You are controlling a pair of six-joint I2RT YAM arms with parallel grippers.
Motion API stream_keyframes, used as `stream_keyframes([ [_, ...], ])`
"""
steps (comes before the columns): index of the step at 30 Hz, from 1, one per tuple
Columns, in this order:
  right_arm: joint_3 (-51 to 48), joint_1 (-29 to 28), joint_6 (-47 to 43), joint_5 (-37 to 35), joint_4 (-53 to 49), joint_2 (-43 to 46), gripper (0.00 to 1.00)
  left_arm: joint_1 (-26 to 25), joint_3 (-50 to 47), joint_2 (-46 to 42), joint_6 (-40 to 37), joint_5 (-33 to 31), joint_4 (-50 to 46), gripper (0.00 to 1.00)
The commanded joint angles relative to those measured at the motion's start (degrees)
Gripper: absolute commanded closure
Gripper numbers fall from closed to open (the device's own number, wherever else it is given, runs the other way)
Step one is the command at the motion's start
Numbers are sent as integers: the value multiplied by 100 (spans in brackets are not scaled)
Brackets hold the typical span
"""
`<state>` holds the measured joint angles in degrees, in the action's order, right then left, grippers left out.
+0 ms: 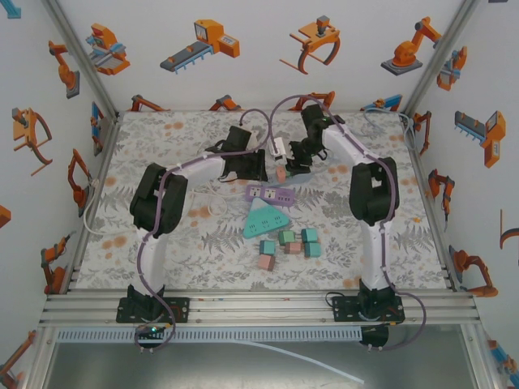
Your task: Pull the plug off the socket
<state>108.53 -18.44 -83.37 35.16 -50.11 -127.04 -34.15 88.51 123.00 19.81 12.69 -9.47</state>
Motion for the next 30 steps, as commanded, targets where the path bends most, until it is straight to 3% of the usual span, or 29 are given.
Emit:
stream_keyframes([
  [1, 168, 32, -88, 186, -192, -166, 59, -93, -34, 353, -196, -128, -467, 51],
  [12, 149, 25, -12, 139, -184, -268, 58, -224, 36, 593, -303, -559, -668, 51],
  [19, 287, 26, 159, 219, -192, -356, 71, -224, 44, 731, -379, -639, -729, 52],
  [27, 669, 29, 991, 655, -289, -295, 85, -223, 138, 934, -471, -821, -977, 53],
  [30, 802, 26, 1227, 768, -349, -311, 92, -193, 149, 972, -586, -1021, -1092, 64],
])
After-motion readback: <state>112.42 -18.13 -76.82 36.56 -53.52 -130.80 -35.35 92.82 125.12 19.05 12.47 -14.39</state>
